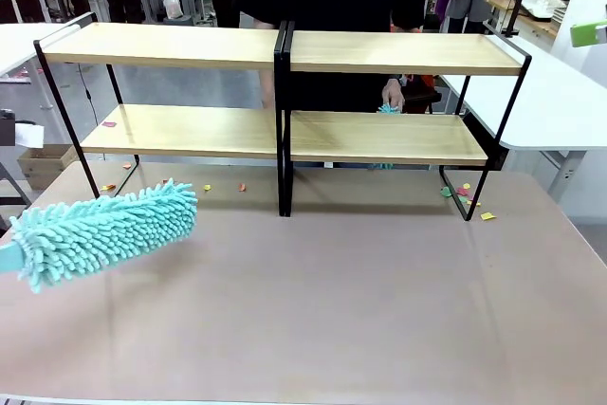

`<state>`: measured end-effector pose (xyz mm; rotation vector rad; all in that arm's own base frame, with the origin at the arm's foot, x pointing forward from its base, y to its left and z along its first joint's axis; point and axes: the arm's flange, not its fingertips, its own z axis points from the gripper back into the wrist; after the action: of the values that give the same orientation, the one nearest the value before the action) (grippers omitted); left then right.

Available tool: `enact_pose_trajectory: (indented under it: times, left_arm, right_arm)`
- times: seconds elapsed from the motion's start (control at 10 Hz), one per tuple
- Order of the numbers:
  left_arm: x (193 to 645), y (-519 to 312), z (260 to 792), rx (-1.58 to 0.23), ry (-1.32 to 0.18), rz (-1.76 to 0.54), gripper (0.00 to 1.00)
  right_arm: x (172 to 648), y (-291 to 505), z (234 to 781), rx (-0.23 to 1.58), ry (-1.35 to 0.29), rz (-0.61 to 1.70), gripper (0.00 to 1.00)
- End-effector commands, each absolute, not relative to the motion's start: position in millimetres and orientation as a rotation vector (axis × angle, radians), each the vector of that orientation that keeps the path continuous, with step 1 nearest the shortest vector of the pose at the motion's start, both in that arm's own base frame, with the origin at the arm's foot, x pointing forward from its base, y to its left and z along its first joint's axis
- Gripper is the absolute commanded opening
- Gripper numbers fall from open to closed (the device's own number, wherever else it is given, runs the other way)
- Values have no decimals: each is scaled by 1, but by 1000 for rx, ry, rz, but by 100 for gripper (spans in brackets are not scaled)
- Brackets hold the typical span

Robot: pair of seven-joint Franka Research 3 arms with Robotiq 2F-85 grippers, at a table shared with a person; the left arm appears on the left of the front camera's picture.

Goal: Clean the shelves.
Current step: Clean another randomly selected level of the Shelf with the Duster.

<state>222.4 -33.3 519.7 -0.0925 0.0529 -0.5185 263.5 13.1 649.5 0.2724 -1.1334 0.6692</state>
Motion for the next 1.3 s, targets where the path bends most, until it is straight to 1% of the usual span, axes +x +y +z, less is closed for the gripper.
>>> enact_pose_trajectory:
  times: [0.0, 0.1, 0.2, 0.3, 0.4, 0.5, 0.6, 0.8, 0.9, 1.0, 1.2]
  left_arm:
    - [205, -57, 464, -89, 30, -487, 13]
    - [210, -72, 460, -106, 10, -490, 13]
    - [219, -85, 459, -172, -7, -572, 13]
    - [228, -99, 457, -173, -24, -527, 13]
    - [239, -115, 452, -161, -37, -490, 13]
    - [249, -129, 444, -152, -18, -482, 13]
    - [259, -144, 435, -91, -27, -429, 13]
    - [268, -157, 429, -84, -46, -398, 13]
    - [275, -156, 427, -104, -70, -348, 0]
    - [283, -158, 423, -96, -136, -302, 0]
    - [291, -165, 410, -106, -123, -278, 0]
  right_arm:
    - [264, 12, 650, 278, -1137, 671, 100]
    - [264, 12, 650, 278, -1137, 671, 100]
    - [264, 12, 650, 278, -1137, 671, 100]
    - [264, 12, 650, 278, -1137, 671, 100]
    - [264, 12, 650, 278, -1137, 671, 100]
    - [264, 12, 650, 278, -1137, 671, 100]
    - [264, 12, 650, 278, -1137, 671, 100]
    - [264, 12, 650, 278, -1137, 671, 100]
    - [264, 12, 650, 278, -1137, 671, 100]
    - [264, 12, 650, 278, -1137, 671, 100]
    - [264, 12, 650, 278, -1137, 671, 100]
